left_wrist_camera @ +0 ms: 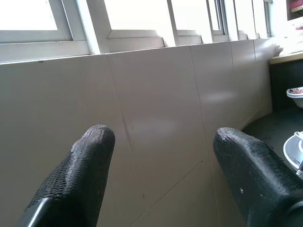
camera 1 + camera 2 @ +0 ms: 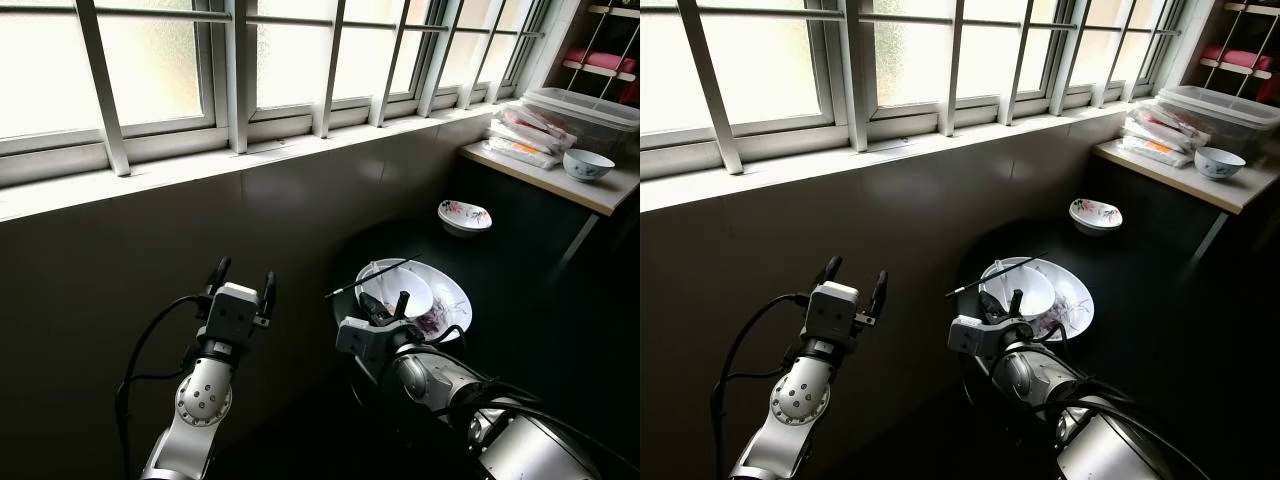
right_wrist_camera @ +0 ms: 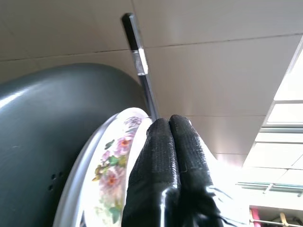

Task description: Kitchen organization

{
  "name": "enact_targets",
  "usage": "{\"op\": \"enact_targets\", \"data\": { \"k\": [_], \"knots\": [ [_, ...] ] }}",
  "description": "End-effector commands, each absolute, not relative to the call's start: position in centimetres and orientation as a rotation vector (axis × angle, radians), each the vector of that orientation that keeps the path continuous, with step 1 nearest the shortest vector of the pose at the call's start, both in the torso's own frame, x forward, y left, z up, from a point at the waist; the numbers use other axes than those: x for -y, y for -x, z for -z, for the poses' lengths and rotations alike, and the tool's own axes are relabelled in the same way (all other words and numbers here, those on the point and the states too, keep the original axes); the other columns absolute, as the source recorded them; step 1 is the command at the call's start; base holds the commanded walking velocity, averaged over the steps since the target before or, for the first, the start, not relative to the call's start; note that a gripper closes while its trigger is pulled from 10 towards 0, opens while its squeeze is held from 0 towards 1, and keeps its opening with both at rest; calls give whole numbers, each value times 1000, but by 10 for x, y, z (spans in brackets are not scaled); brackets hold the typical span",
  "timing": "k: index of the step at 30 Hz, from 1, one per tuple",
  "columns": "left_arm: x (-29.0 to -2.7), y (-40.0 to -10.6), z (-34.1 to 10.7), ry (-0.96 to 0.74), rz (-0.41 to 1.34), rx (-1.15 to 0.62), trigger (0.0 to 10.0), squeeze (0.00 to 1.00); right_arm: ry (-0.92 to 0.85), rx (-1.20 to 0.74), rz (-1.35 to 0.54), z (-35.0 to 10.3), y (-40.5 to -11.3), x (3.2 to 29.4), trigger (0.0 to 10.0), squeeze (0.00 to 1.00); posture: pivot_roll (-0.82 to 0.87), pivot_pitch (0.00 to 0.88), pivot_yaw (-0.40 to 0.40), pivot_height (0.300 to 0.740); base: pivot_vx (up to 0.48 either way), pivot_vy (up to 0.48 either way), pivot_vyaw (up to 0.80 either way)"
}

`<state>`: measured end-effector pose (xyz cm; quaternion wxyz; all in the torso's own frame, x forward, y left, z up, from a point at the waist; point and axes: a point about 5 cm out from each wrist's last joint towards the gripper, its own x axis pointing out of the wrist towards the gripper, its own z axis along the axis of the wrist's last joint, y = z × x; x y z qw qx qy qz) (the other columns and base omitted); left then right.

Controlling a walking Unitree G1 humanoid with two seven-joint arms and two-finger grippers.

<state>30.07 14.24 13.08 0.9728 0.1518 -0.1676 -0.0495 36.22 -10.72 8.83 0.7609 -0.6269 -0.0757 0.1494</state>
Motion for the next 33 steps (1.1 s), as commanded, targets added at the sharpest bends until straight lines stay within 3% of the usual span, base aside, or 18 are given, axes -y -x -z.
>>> {"op": "enact_targets", "data": {
  "k": [1, 8, 9, 11, 12, 14, 21, 25, 33],
  "knots": [
    [-136, -299, -131, -304, 117, 342, 10000, 0, 1335, 204, -283, -96, -365, 104, 0, 0, 185, 0, -121, 740, 0, 0, 0],
    [-136, -300, -132, -305, 122, 344, 10000, 0, 1226, 322, -236, -108, -365, 88, 0, 0, 178, 0, -112, 740, 0, 0, 0],
    [-137, -300, -132, -304, 121, 344, 10000, 0, 1170, 360, -214, -115, -366, 84, 10000, 0, 175, 0, -110, 740, 0, 0, 0],
    [-137, -300, -132, -304, 121, 344, 10000, 0, 1132, 384, -200, -119, -366, 82, 10000, 0, 175, 0, -110, 740, 0, 0, 0],
    [-137, -300, -132, -303, 121, 344, 10000, 0, 1079, 410, -187, -124, -366, 79, 10000, 1000, 172, 0, -107, 740, 0, 0, 0],
    [-138, -301, -131, -288, 122, 332, 10000, 0, 942, 489, -167, -138, -365, 75, 10000, 1000, 169, 0, -105, 740, 0, 0, 0],
    [-135, -303, -128, -285, 133, 311, 10000, 0, 785, 537, -111, -149, -363, 80, 10000, 1000, 150, 0, -96, 740, 0, 407, 0],
    [-135, -303, -128, -285, 135, 316, 10000, 0, 754, 528, -82, -147, -362, 86, 10000, 1000, 145, 0, -94, 740, 0, 472, 0],
    [-137, -303, -129, -293, 134, 329, 10000, 0, 646, 462, -11, -135, -353, 111, 10000, 1000, 126, 0, -89, 740, 0, 0, 0]
  ]
}}
